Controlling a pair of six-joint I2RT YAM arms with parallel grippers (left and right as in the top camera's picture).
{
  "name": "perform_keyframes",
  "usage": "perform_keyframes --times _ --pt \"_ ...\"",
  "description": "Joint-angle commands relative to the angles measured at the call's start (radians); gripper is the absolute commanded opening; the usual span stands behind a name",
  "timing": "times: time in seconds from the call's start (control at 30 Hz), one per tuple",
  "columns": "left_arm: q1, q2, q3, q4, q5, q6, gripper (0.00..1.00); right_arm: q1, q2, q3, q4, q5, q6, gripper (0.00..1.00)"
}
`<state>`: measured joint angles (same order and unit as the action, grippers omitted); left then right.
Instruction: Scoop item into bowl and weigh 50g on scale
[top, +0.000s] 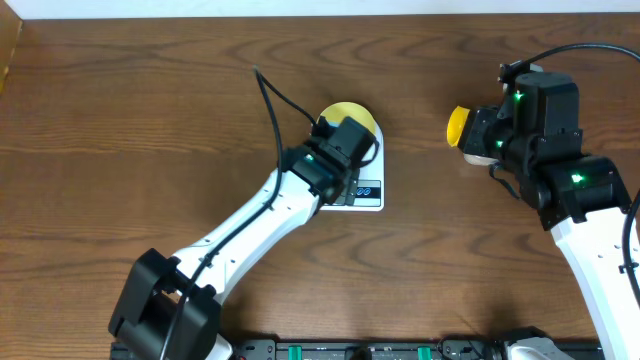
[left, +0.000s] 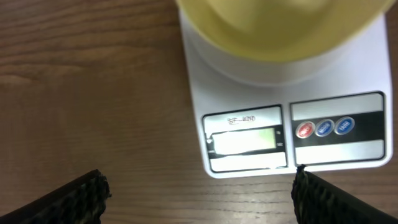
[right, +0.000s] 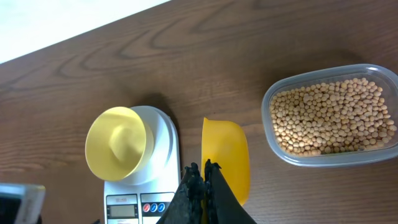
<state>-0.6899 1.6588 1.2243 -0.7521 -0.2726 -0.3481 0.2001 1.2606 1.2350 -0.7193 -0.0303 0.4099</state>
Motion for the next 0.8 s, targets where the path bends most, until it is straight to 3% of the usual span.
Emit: perform_keyframes --times 0.0,0.77 --pt "-0.035 0.002 -0.016 0.008 -0.067 -0.017 0.96 -0.007 -0.019 0.022 0.003 -0.006 0.008 0.01" --pt "-0.060 0.003 -0.142 0.191 -0.080 -0.023 0.96 -0.007 -0.019 0.022 0.005 -0.005 0.008 0.01"
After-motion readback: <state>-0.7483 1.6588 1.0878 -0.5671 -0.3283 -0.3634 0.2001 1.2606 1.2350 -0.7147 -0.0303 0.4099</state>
